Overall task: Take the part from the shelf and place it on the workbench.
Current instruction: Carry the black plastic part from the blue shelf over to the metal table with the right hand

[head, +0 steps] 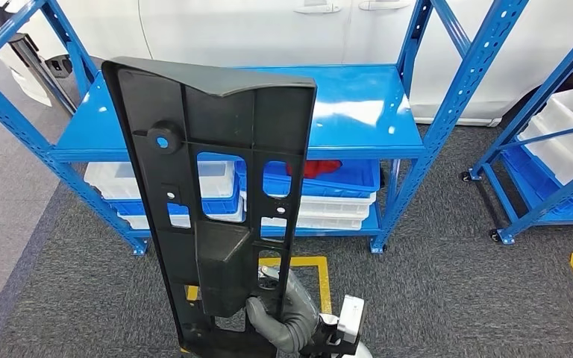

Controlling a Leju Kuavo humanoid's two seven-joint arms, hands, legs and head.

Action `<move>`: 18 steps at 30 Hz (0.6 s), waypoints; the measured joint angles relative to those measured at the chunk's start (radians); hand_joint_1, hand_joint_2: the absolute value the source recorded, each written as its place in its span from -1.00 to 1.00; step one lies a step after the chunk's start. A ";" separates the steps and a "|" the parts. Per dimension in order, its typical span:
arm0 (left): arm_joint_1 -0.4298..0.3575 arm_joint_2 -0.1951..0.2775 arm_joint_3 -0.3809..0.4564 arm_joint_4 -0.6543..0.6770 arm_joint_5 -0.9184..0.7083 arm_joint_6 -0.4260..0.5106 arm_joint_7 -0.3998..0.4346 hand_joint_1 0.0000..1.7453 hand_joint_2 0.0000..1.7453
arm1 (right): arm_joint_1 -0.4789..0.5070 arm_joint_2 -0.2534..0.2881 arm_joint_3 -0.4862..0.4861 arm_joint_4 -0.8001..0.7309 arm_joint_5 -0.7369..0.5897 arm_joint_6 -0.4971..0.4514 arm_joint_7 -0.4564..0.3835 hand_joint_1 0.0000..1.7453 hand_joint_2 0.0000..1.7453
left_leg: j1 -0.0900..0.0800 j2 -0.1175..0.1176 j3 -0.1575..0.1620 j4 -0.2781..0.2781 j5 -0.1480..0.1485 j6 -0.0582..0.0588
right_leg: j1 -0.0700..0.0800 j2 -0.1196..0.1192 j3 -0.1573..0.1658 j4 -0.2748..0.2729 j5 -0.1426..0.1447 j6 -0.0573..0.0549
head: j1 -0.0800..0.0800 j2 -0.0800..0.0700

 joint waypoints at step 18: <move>0.002 0.000 0.016 0.000 0.011 0.001 -0.006 -1.00 -1.00 | 0.010 0.000 0.005 0.027 -0.006 0.022 -0.021 1.00 1.00 | -0.011 0.006 0.084 -0.289 0.178 0.057 | -0.002 0.005 -0.057 0.259 -0.091 0.050 | 0.001 0.000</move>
